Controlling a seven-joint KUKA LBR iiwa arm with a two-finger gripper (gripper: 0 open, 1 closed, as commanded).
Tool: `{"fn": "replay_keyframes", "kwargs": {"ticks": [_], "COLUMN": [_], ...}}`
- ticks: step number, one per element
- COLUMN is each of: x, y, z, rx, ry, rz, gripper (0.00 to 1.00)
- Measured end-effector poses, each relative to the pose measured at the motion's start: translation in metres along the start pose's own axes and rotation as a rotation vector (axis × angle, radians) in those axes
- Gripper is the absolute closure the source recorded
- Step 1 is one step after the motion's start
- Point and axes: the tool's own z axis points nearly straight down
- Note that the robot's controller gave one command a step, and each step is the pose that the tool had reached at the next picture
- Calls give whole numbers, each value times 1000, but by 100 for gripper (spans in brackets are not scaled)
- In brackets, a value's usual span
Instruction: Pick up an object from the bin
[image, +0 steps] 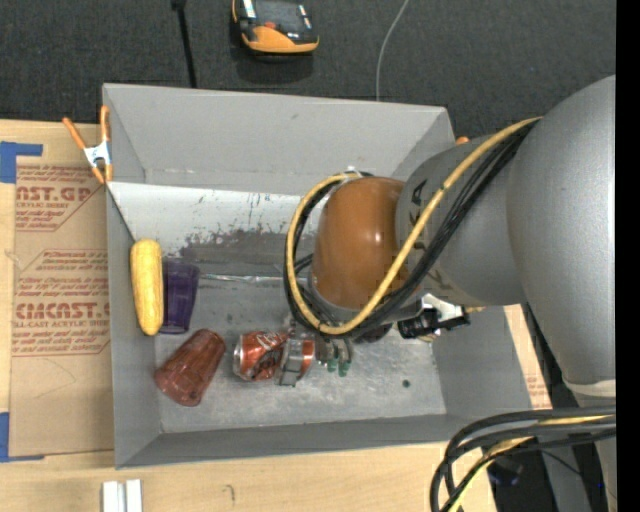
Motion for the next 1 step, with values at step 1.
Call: {"fn": "replay_keyframes", "kwargs": {"ticks": [1], "x": [0], "y": [0], "z": [-9], "rx": [1], "ry": [2], "rz": [0], "gripper": [100]}}
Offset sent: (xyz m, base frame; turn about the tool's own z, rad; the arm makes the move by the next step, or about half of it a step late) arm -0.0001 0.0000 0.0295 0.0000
